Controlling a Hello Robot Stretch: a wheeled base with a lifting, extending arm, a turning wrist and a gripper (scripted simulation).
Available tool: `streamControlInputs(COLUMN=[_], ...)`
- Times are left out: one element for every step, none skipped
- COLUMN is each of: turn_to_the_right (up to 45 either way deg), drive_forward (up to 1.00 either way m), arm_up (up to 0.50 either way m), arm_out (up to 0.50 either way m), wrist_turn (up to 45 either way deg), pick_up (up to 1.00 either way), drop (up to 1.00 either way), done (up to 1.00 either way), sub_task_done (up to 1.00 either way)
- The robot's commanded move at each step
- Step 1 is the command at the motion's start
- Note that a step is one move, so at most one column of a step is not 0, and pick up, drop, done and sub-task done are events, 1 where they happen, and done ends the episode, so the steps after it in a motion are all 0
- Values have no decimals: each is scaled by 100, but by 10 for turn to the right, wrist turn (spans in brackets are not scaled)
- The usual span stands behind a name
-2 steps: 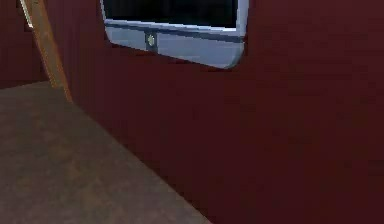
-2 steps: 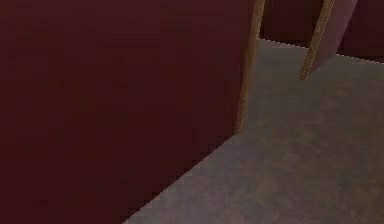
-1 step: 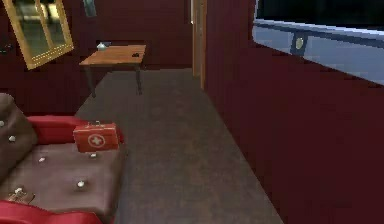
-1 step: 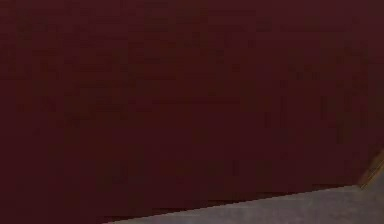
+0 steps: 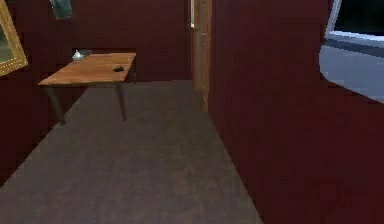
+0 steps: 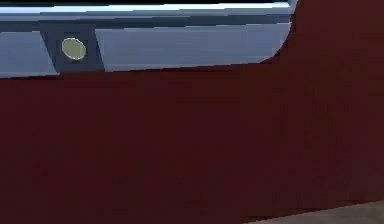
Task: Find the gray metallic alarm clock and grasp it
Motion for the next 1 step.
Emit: streamControlInputs(turn_to_the_right=[0], drive_forward=[100], arm_up=[0], arm_out=[0], wrist_turn=[0], pick_up=[0], drop=[0], done=[0], sub_task_done=[0])
